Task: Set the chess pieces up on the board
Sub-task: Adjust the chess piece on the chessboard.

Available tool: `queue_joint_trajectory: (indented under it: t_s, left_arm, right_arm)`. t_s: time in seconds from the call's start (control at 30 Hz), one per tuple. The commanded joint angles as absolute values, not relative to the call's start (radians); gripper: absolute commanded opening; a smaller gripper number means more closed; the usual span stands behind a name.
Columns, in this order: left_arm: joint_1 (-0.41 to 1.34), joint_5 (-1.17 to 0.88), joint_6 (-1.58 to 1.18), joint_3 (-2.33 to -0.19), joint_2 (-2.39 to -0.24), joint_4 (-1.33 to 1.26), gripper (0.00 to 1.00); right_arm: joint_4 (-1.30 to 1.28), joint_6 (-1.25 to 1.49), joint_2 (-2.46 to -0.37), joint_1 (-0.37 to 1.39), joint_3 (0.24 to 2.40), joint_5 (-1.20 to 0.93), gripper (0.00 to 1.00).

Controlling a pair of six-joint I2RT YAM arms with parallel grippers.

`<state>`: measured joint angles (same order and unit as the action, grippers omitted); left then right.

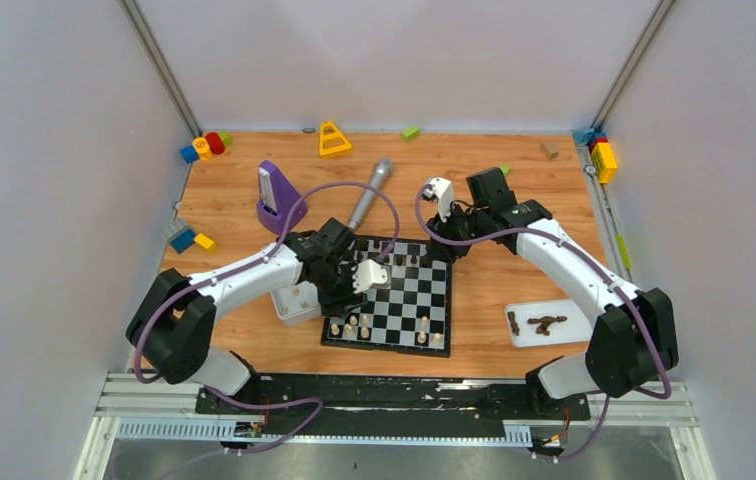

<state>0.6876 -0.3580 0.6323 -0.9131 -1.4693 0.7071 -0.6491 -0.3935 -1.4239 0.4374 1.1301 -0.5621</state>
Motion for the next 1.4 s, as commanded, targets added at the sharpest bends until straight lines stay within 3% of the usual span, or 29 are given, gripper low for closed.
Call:
queue_joint_trajectory:
  t_s: [0.0, 0.53, 1.37]
  left_arm:
    - [0.697, -0.343, 0.619, -0.949, -1.49, 0.696, 0.59]
    - [0.714, -0.333, 0.615, -0.943, -1.506, 0.722, 0.42]
    - [0.724, -0.363, 0.606, -0.939, -1.494, 0.759, 0.33]
  right_arm:
    - [-0.612, -0.394, -1.407, 0.44, 1.131, -0.597, 0.36]
    - [-0.613, -0.396, -1.424, 0.44, 1.127, -0.602, 0.35]
    - [-0.614, -0.397, -1.44, 0.44, 1.124, -0.589, 0.35]
